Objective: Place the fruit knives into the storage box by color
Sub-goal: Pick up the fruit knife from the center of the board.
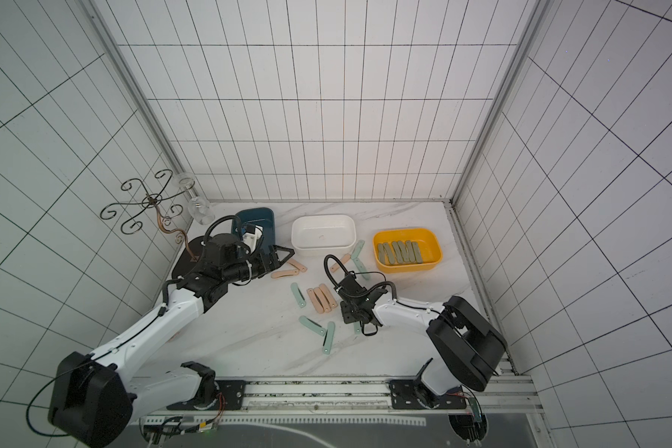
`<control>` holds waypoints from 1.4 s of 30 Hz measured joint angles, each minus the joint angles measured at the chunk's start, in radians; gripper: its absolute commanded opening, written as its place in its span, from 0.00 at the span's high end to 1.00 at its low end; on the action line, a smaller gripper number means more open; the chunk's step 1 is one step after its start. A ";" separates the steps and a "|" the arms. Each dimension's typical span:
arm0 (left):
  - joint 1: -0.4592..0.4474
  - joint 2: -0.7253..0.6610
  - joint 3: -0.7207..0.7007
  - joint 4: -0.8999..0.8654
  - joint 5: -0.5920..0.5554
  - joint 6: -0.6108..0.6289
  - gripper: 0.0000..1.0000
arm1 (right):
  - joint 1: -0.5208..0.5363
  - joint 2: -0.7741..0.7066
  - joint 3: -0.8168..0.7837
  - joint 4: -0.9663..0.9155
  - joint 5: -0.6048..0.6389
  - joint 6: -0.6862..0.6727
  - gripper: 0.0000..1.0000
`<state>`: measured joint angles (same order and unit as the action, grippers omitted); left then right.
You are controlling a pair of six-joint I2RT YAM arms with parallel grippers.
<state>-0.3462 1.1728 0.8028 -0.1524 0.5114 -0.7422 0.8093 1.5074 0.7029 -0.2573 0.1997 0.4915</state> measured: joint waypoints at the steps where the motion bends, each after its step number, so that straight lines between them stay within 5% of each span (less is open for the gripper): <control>1: 0.000 0.000 0.000 0.000 0.000 0.000 0.03 | 0.000 0.002 0.000 0.005 -0.001 -0.003 0.51; 26: -0.019 0.003 -0.003 0.021 -0.010 -0.011 0.03 | 0.000 -0.014 -0.001 -0.015 -0.031 -0.008 0.55; 42: -0.032 0.006 -0.003 0.022 -0.022 -0.022 0.03 | 0.001 -0.006 -0.002 -0.011 -0.021 -0.033 0.77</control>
<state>-0.3782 1.1786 0.7998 -0.1303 0.4892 -0.7639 0.8104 1.5009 0.7006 -0.2680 0.1791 0.4583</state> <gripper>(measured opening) 0.972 0.261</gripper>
